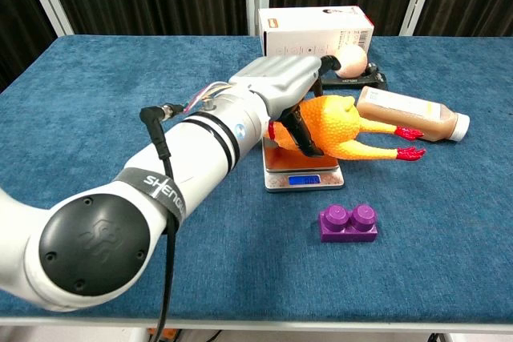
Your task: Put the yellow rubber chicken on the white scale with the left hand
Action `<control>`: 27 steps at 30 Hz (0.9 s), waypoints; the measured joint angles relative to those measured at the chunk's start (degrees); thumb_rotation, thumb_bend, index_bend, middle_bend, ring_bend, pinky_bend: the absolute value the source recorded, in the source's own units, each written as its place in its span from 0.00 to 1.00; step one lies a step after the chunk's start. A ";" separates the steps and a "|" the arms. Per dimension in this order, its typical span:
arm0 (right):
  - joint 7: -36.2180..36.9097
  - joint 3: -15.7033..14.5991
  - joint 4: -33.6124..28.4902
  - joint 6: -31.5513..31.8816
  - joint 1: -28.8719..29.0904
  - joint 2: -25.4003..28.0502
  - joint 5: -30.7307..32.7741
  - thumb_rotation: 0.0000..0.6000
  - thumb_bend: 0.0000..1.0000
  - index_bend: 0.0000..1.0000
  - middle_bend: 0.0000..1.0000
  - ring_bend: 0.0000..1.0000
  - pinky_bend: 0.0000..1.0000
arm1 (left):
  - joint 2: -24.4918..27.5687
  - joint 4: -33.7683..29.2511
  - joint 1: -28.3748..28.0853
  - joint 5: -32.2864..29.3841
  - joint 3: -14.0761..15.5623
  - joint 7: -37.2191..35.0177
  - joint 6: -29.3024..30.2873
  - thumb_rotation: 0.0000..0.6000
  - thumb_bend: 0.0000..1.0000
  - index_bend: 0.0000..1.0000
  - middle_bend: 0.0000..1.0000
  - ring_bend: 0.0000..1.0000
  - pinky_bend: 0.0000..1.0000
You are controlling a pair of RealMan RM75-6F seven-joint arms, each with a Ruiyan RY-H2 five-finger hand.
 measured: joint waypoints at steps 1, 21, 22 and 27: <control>-0.18 -0.01 -0.12 0.02 0.00 0.01 -0.03 1.00 0.22 0.00 0.00 0.00 0.00 | 0.13 -0.28 0.15 0.13 0.06 -0.18 0.08 1.00 0.19 0.05 0.21 0.22 0.47; -3.03 -0.24 -2.83 0.57 0.04 0.58 -0.70 1.00 0.22 0.00 0.00 0.00 0.00 | 4.92 -7.80 3.20 2.10 1.44 -1.21 1.87 1.00 0.14 0.01 0.07 0.00 0.05; -3.14 -0.24 -2.88 0.58 0.06 0.58 -0.73 1.00 0.22 0.00 0.00 0.00 0.00 | 5.63 -8.74 3.57 2.15 1.57 -0.90 2.34 1.00 0.14 0.01 0.07 0.00 0.04; -3.54 -0.29 -3.50 0.99 0.14 0.70 -1.28 1.00 0.22 0.00 0.00 0.00 0.00 | 10.48 -14.04 5.84 3.03 2.76 0.70 4.94 1.00 0.14 0.01 0.07 0.00 0.00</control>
